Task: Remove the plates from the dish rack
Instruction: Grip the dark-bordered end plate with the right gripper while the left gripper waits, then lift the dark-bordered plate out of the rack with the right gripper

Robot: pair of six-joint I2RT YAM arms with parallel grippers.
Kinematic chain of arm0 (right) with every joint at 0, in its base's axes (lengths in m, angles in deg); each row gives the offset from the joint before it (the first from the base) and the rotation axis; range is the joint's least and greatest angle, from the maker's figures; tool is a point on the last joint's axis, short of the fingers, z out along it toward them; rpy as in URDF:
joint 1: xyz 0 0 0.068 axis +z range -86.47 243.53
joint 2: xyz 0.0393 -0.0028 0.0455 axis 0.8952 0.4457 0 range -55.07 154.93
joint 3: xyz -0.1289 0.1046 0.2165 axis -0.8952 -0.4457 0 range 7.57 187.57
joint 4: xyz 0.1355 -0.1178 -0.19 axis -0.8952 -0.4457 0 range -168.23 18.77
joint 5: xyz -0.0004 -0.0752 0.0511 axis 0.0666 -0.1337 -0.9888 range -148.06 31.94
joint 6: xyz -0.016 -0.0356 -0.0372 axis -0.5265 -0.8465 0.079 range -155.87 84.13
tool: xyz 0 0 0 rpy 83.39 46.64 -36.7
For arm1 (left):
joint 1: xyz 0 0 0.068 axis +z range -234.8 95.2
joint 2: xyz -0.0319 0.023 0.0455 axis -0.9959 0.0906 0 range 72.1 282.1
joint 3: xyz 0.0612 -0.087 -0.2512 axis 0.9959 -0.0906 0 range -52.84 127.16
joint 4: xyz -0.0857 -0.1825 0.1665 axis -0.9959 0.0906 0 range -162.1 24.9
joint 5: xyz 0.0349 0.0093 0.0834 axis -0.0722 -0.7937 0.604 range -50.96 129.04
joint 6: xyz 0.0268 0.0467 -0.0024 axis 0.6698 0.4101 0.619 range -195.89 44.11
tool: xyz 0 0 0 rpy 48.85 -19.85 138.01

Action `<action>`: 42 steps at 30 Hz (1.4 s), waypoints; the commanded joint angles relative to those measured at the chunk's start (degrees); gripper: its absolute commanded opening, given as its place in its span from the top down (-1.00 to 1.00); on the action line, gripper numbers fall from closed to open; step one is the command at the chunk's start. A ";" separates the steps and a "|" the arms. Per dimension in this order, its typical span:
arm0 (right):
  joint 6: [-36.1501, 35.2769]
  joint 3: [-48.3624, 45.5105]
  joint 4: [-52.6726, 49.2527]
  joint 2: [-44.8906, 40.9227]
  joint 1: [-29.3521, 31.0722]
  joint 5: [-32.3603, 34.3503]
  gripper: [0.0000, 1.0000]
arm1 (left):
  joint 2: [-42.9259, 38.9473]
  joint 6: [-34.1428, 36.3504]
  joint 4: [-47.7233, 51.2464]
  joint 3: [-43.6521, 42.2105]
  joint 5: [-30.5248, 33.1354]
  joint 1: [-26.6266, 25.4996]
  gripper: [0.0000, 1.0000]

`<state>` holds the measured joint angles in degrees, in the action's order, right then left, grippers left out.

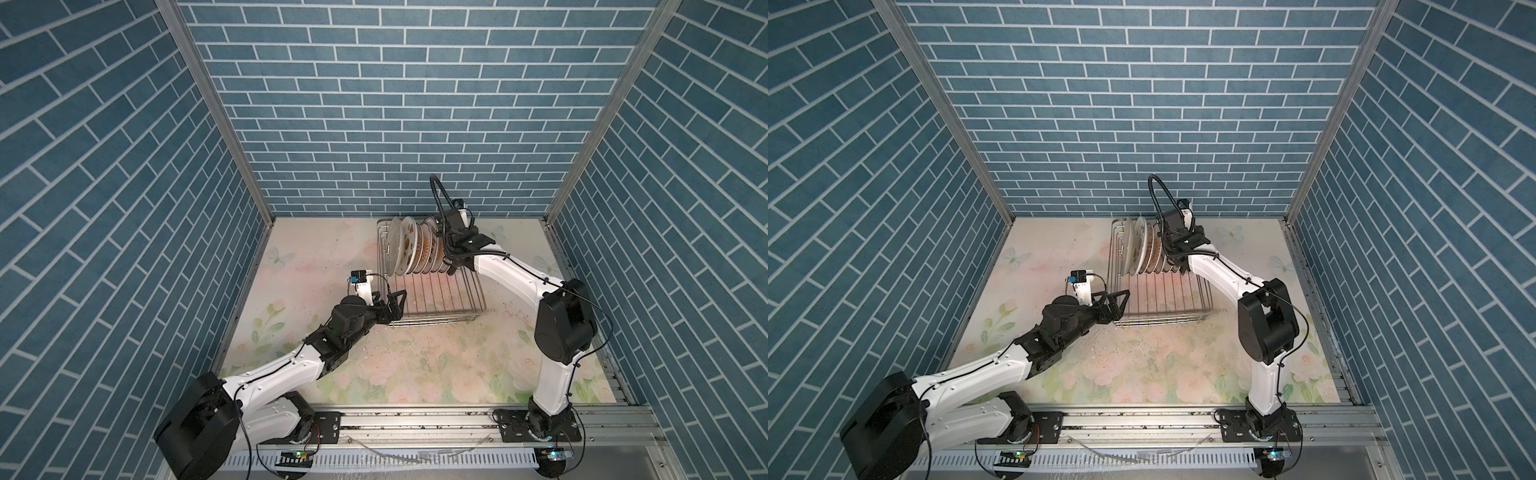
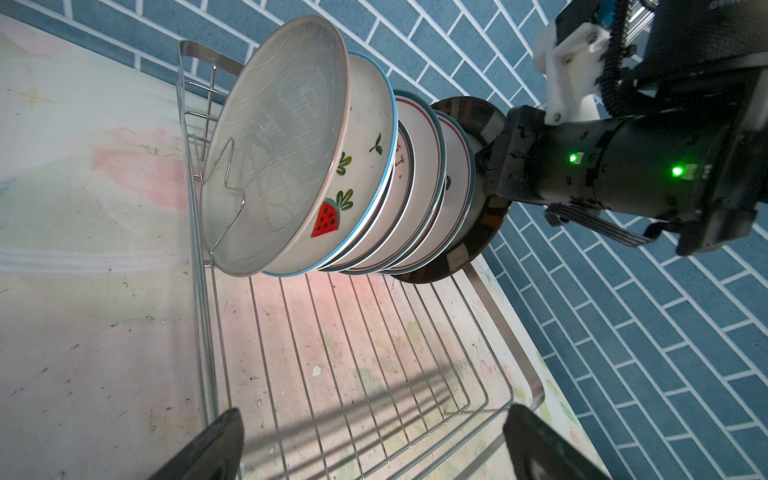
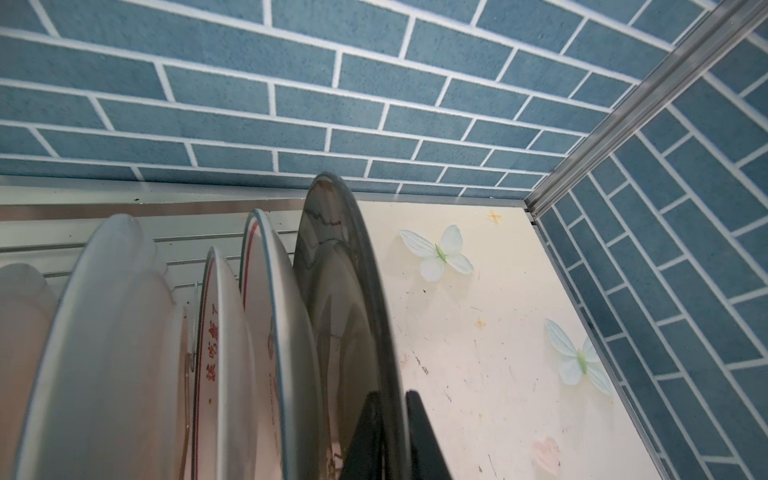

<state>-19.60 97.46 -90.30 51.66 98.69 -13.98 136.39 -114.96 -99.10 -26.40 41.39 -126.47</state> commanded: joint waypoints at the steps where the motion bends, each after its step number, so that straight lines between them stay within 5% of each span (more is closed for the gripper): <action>1: 0.86 -2.89 -1.17 -7.22 -0.87 9.67 1.00 | -0.69 -0.61 0.64 0.77 0.97 -0.36 -0.99; 14: -0.63 -7.38 1.78 -9.74 -1.86 9.71 1.00 | 2.43 -1.38 -1.74 1.31 -0.68 -0.35 -0.99; 19: -5.71 -10.43 10.06 -12.96 -1.29 7.61 1.00 | 1.38 0.43 -0.59 1.68 0.14 -0.34 -0.99; 26: -15.67 -9.21 14.54 -14.10 0.85 11.67 1.00 | -0.75 1.19 0.68 1.53 1.23 -0.35 -0.99; 42: -20.41 -13.74 17.34 -23.43 5.59 18.23 1.00 | -2.93 0.87 2.75 2.16 -0.22 -0.35 -0.99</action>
<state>-37.04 84.69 -78.24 35.69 103.74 -3.43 134.38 -114.87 -97.44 -25.74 41.81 -126.47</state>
